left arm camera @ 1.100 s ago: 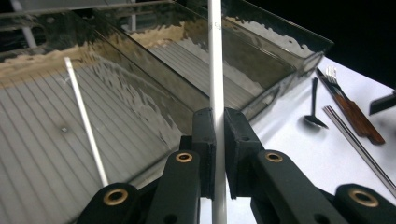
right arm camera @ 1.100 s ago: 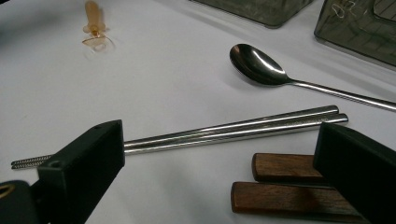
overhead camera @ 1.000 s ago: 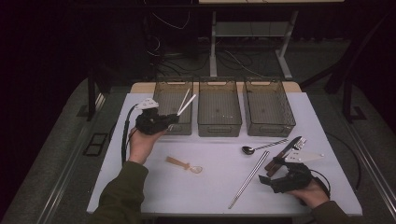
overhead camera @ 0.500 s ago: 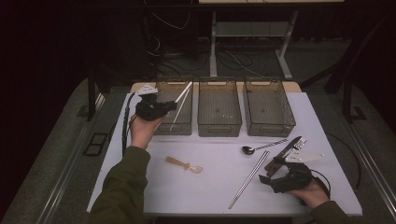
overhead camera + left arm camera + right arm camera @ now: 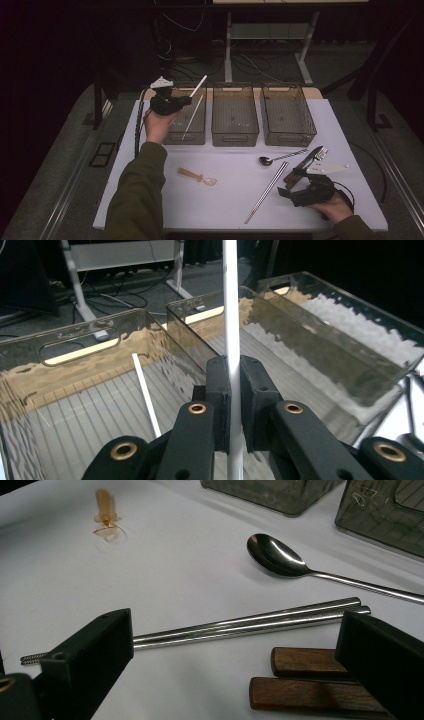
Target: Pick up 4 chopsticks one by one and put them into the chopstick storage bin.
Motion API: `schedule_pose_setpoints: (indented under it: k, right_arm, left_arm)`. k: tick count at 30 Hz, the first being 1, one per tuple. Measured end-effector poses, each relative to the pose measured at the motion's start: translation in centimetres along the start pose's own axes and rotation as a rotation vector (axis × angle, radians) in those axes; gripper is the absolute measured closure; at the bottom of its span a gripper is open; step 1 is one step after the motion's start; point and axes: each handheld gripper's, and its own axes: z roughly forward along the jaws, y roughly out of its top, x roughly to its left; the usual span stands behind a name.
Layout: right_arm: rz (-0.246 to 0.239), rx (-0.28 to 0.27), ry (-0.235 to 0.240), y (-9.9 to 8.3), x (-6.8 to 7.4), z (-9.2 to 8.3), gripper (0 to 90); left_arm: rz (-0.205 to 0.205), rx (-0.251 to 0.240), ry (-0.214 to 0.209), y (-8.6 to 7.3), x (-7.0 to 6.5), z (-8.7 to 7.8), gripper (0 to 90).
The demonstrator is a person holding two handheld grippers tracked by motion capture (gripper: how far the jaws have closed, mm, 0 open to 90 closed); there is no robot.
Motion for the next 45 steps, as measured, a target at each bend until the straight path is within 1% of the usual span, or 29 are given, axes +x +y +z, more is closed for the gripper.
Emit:
schedule_pose_setpoints:
  k: [3,4,7,9,13,16,18,22,25,27,29,30,33,35,37,39,41,44,45]
  right_arm:
    - [-0.001,-0.002,0.003,0.0,0.0,-0.1,2.3]
    - [-0.001,-0.003,0.002,0.0,0.0,-0.1,2.3]
    - [0.003,-0.006,0.003,0.0,0.0,-0.2,2.3]
    - [0.003,-0.007,0.004,0.0,0.0,-0.2,2.3]
    - [0.005,-0.007,0.006,0.0,0.0,-0.2,2.3]
    - [0.006,-0.006,0.005,0.0,-0.1,-0.2,2.3]
    - [0.006,-0.007,0.006,0.0,-0.1,-0.2,2.3]
    - [0.008,-0.007,0.007,0.0,-0.1,-0.1,2.3]
    - [0.009,-0.006,0.009,0.0,-0.1,-0.1,2.3]
    - [0.008,-0.006,0.011,0.0,-0.2,-0.1,2.3]
    - [0.010,-0.005,0.011,0.0,-0.2,-0.1,2.3]
    - [0.011,-0.005,0.011,0.0,-0.2,-0.1,2.3]
    - [0.012,-0.006,0.009,0.0,-0.2,-0.1,2.3]
    - [0.011,-0.005,0.009,0.0,-0.2,-0.1,2.3]
    - [0.013,-0.006,0.009,0.0,-0.2,-0.1,2.3]
    - [0.013,-0.007,0.010,0.0,-0.2,-0.1,2.3]
    - [0.012,-0.007,0.010,0.0,-0.2,-0.1,2.3]
    - [0.012,-0.008,0.009,0.0,-0.2,-0.2,2.3]
    - [0.013,-0.007,0.009,0.0,-0.2,-0.2,2.3]
  left_arm:
    - [0.007,0.008,0.009,0.3,0.2,0.8,83.3]
    - [0.002,0.006,0.007,0.3,0.3,1.0,83.2]
    - [0.003,0.005,0.011,0.4,0.6,1.8,83.3]
    - [0.015,0.017,0.020,0.5,0.8,2.3,83.2]
    - [0.029,0.018,0.035,0.6,1.1,2.8,83.3]
    - [0.019,0.011,0.057,0.6,1.9,3.2,83.2]
    - [0.004,0.000,0.069,0.4,2.3,3.4,83.3]
    - [-0.023,-0.001,0.090,0.0,3.2,3.4,83.2]
    - [-0.032,0.013,0.103,-0.3,3.8,3.2,83.2]
    - [-0.044,0.015,0.098,-0.5,4.1,3.2,83.1]
    - [-0.052,0.013,0.098,-0.6,4.2,3.2,83.1]
    - [-0.061,0.019,0.098,-0.8,4.3,3.3,83.1]
    - [-0.066,0.035,0.114,-1.2,4.4,3.5,83.0]
    - [-0.087,0.038,0.114,-1.4,4.5,3.5,82.9]
    - [-0.082,0.040,0.118,-1.4,4.5,3.6,82.9]
    - [-0.090,0.047,0.120,-1.4,4.5,3.7,82.3]
    - [-0.091,0.050,0.124,-1.5,4.4,3.8,77.1]
    - [-0.082,0.053,0.131,-1.4,4.3,3.9,70.6]
    - [-0.081,0.053,0.127,-1.4,4.2,3.8,70.3]
